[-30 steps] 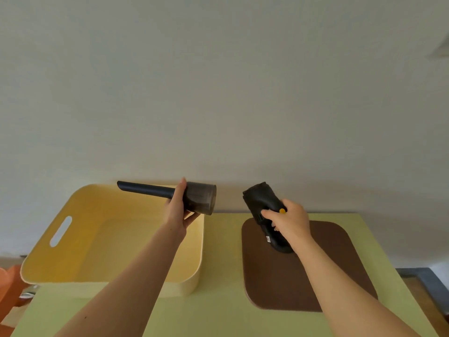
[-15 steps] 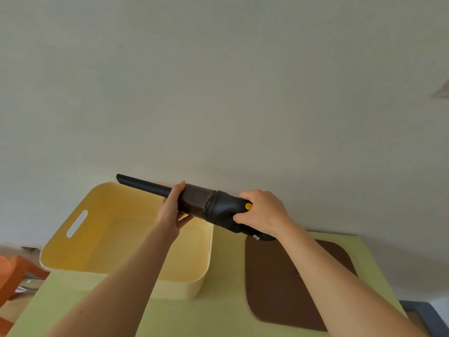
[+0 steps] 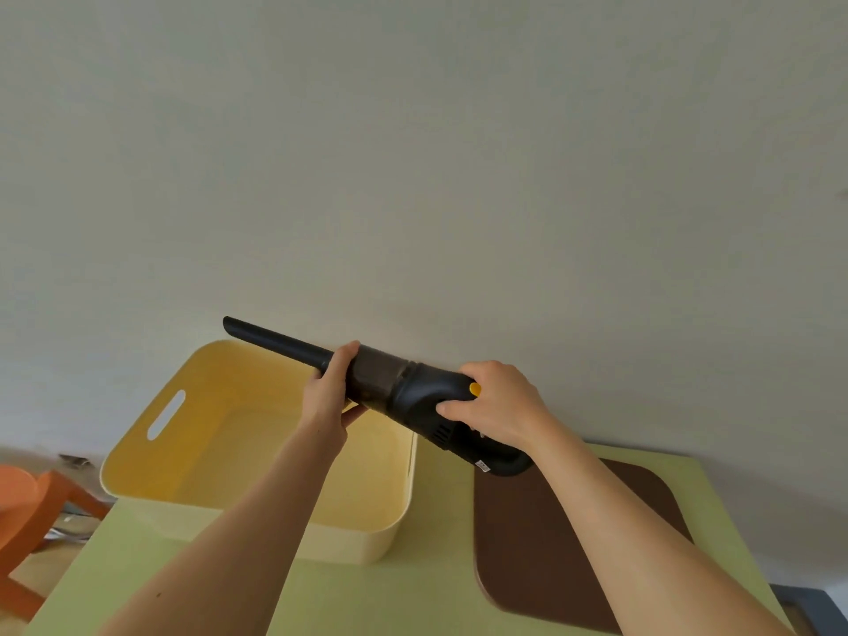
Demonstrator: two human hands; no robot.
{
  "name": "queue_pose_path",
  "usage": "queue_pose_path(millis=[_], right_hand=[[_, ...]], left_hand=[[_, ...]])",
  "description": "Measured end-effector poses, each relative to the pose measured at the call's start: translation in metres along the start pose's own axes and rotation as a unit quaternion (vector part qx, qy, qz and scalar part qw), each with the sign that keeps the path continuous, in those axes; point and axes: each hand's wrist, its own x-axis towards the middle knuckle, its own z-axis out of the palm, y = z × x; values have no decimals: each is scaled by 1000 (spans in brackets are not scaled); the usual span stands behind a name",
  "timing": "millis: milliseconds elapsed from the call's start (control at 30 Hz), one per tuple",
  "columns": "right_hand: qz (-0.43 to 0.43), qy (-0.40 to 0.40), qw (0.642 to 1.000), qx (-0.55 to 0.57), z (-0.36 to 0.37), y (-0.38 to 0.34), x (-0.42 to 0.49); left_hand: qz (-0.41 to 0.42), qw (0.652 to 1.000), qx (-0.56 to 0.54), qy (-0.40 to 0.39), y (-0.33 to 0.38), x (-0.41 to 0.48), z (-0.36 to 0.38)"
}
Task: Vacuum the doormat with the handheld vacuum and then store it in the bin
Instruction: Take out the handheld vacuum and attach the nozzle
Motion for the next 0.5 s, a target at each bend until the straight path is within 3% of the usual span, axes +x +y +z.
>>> queue_pose_path(millis=[200, 333, 500], right_hand=[[22, -21, 996, 88, -7, 2, 5], [15, -14, 1000, -7, -6, 3, 0], [11, 19, 999, -34, -3, 5, -8]], left_hand=[[-7, 999, -1, -36, 6, 4, 1], [11, 996, 66, -60, 2, 5, 8], [6, 993, 41, -107, 2, 6, 10]])
